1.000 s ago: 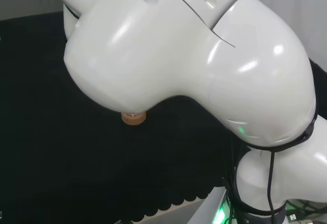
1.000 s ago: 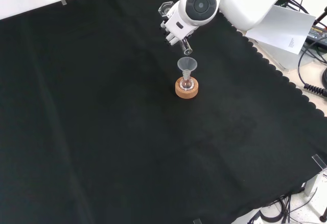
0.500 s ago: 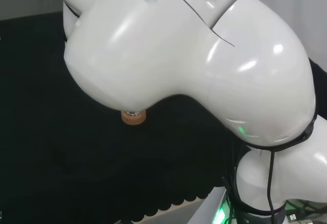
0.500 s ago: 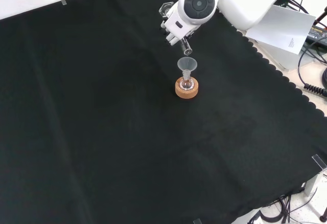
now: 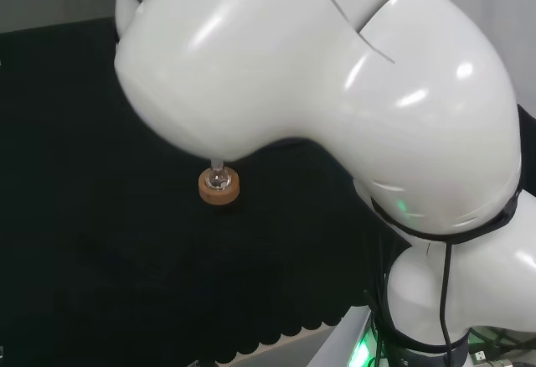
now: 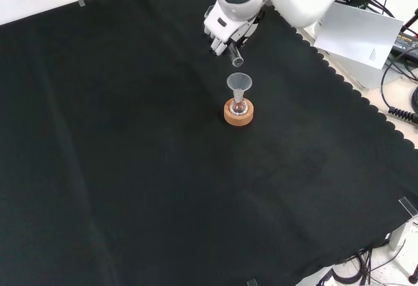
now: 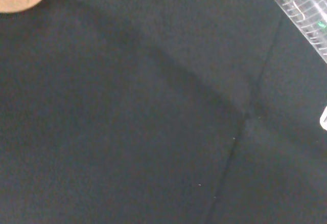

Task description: Pour the water from the graduated cylinder into the round-bottom flask.

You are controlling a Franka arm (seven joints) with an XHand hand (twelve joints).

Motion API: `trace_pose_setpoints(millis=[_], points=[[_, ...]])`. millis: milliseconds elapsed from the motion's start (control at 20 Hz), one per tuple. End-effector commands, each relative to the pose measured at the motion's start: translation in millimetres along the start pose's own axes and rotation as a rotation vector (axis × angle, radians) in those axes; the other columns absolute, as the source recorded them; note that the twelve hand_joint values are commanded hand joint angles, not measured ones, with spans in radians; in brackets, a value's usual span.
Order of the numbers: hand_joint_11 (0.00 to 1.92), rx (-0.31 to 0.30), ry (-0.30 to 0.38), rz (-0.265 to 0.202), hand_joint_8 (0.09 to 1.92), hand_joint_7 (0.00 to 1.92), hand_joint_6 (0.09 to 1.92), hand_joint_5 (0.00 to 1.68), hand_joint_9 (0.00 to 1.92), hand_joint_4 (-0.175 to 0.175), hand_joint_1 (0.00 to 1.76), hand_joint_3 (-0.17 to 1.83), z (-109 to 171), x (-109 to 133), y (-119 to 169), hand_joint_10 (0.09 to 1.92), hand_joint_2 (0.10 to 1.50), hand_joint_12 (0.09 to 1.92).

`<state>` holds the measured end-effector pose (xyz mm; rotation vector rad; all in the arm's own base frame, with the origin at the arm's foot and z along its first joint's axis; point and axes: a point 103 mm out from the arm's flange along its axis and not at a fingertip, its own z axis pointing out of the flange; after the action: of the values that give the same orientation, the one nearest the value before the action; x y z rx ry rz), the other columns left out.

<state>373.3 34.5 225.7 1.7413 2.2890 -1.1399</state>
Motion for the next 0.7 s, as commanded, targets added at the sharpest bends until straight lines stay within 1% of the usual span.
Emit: trace_pose_setpoints(millis=[50,100,250,400,500,700], points=[[1.26,-0.076,0.220,-0.039,0.93,1.05,0.94,1.02,1.45,-0.175,1.27,0.00,5.1,-14.2,-6.0,0.09,1.09,0.73],[1.26,-0.087,0.233,-0.049,0.93,1.04,0.94,1.02,1.44,-0.175,1.27,0.00,5.2,-15.5,-7.1,0.09,1.09,0.73],[1.25,-0.130,0.283,-0.051,0.93,1.04,0.95,1.02,1.44,-0.175,1.27,0.00,5.0,-18.5,-10.8,0.09,1.09,0.73],[1.25,-0.196,0.360,-0.076,0.94,1.04,0.95,1.01,1.44,-0.175,1.27,0.00,4.8,-19.8,-13.0,0.09,1.09,0.73],[1.25,-0.245,0.395,-0.082,0.94,1.04,0.96,1.01,1.44,-0.175,1.27,0.00,3.8,-18.9,-13.1,0.09,1.09,0.73],[1.25,-0.305,0.473,-0.084,0.95,1.03,0.96,1.01,1.43,-0.175,1.26,0.00,2.9,-18.5,-7.5,0.09,1.10,0.73]])
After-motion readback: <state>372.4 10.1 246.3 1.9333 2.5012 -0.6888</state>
